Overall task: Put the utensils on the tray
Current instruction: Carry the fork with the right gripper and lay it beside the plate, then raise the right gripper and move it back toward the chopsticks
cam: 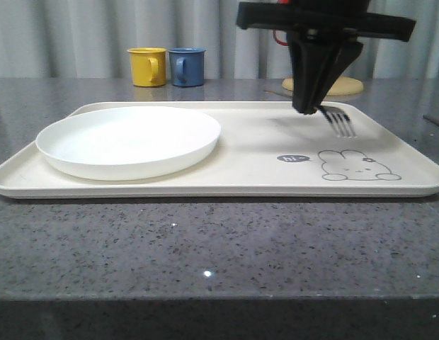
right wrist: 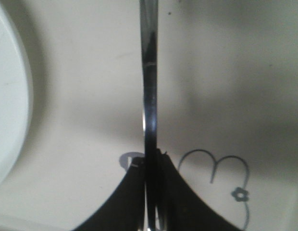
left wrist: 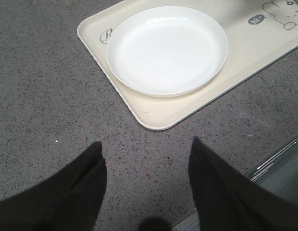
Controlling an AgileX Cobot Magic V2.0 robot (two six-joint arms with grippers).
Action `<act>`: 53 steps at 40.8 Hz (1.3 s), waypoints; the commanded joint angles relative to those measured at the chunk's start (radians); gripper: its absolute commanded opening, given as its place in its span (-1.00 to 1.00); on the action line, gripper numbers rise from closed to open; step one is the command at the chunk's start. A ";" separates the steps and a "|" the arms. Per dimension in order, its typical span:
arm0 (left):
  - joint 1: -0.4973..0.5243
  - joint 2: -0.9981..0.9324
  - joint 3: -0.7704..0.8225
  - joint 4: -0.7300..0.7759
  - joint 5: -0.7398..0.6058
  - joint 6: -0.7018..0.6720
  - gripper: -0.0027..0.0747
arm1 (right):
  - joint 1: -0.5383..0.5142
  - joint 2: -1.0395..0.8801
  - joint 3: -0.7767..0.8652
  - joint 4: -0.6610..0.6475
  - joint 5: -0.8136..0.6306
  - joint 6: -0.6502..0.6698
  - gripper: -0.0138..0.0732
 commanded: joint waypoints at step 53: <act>-0.005 0.004 -0.026 -0.004 -0.074 -0.011 0.02 | -0.197 -0.289 0.134 -0.269 0.098 -0.069 -0.17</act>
